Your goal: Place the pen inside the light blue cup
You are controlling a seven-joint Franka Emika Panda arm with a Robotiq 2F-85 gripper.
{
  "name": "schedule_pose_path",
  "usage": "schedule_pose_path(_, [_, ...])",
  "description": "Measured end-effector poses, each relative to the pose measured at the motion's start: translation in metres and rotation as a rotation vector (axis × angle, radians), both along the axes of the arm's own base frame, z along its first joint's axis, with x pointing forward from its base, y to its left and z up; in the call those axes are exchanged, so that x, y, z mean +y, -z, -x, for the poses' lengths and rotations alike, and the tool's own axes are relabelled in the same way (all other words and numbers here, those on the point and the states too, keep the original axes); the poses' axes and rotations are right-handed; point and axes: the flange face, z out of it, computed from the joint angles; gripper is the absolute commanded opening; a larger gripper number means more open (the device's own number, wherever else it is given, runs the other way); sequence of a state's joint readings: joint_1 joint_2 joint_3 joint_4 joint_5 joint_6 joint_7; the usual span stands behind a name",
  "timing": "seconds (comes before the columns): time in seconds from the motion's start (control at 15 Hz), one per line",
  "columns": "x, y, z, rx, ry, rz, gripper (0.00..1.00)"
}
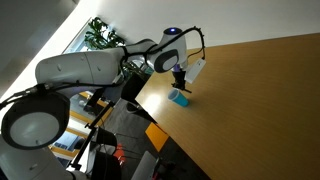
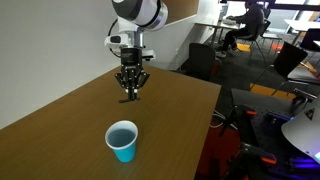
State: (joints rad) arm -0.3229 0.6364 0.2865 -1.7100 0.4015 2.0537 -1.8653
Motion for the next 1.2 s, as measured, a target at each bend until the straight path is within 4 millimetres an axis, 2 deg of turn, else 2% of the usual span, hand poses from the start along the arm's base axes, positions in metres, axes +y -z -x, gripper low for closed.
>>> schedule_pose_path(0.27, [0.007,-0.003,0.001,0.012,-0.014,-0.028,0.12])
schedule_pose_path(0.33, [0.007,-0.003,0.001,0.013,-0.014,-0.028,0.03])
schedule_pose_path(0.53, [0.007,0.0,0.002,0.013,-0.019,-0.043,0.03])
schedule_pose_path(0.87, [0.023,0.014,0.01,0.002,-0.182,-0.195,0.03])
schedule_pose_path(1.2, [0.032,0.015,0.011,-0.016,-0.292,-0.31,0.03])
